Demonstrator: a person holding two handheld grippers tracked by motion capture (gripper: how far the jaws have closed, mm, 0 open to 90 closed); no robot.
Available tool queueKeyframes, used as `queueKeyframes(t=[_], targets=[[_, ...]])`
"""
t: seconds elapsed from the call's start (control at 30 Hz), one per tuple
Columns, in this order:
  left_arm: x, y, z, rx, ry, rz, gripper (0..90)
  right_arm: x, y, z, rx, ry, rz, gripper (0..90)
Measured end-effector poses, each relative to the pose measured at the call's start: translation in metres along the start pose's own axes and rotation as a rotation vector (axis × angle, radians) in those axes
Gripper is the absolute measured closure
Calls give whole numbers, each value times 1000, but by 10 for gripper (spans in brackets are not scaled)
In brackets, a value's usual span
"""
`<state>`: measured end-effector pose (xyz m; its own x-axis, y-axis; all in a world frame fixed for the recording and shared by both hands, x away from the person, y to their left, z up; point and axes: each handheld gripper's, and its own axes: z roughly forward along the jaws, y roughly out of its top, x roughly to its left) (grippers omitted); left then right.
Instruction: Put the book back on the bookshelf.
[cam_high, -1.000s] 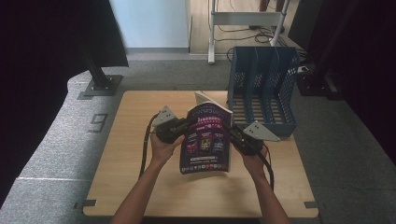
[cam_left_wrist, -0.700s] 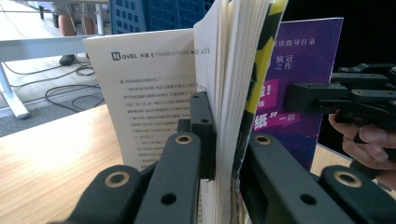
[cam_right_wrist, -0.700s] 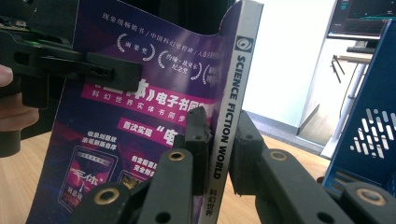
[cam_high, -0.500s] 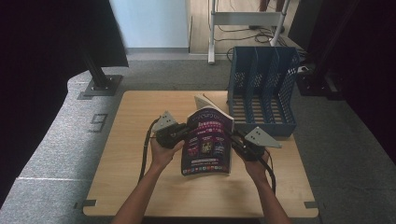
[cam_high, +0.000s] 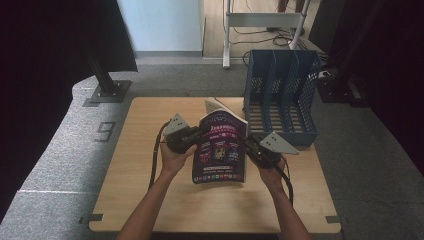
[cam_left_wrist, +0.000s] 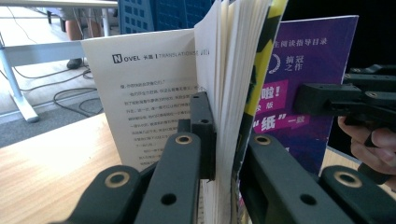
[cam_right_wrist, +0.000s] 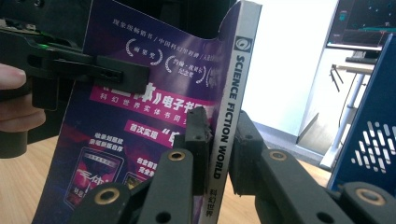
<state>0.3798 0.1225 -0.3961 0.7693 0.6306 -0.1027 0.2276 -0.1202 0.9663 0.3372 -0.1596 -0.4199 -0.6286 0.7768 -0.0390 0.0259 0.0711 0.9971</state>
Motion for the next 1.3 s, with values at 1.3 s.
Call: queueKeyframes(t=[1.3], targets=[[2, -31, -19, -5, 27, -30, 610, 15, -16, -27, -11, 61, -22, 810]])
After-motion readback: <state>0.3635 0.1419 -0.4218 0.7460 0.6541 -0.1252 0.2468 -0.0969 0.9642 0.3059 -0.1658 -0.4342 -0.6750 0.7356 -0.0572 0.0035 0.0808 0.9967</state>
